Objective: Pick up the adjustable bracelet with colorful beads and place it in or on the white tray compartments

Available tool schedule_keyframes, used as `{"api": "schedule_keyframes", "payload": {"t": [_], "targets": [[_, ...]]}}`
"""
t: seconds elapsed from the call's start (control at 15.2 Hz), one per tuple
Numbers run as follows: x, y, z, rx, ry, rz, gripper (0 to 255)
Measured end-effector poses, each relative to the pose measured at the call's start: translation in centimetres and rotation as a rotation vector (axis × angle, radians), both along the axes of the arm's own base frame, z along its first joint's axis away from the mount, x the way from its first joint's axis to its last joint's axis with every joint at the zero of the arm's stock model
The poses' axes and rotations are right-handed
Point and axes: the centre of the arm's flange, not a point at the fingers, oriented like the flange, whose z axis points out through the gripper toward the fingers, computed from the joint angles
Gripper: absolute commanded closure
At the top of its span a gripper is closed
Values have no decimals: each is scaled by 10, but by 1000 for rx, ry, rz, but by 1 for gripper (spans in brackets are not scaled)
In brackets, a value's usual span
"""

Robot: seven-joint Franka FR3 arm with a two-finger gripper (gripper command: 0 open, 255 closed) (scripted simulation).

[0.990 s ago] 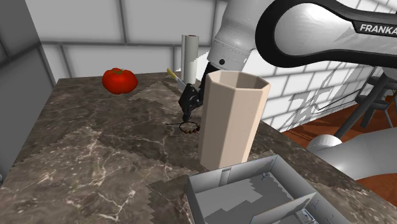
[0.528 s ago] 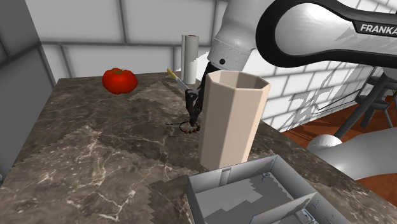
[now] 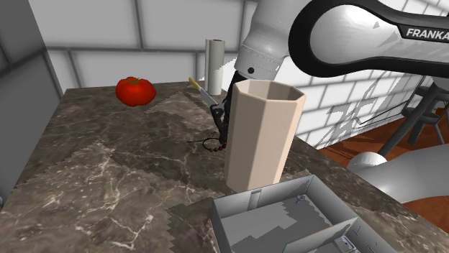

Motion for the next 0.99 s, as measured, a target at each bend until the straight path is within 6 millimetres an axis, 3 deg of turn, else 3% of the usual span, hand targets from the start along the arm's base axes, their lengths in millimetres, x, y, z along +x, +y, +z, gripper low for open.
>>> {"api": "schedule_keyframes", "payload": {"t": [0.99], "targets": [[0, -1, 74, 0, 0, 0, 255]]}}
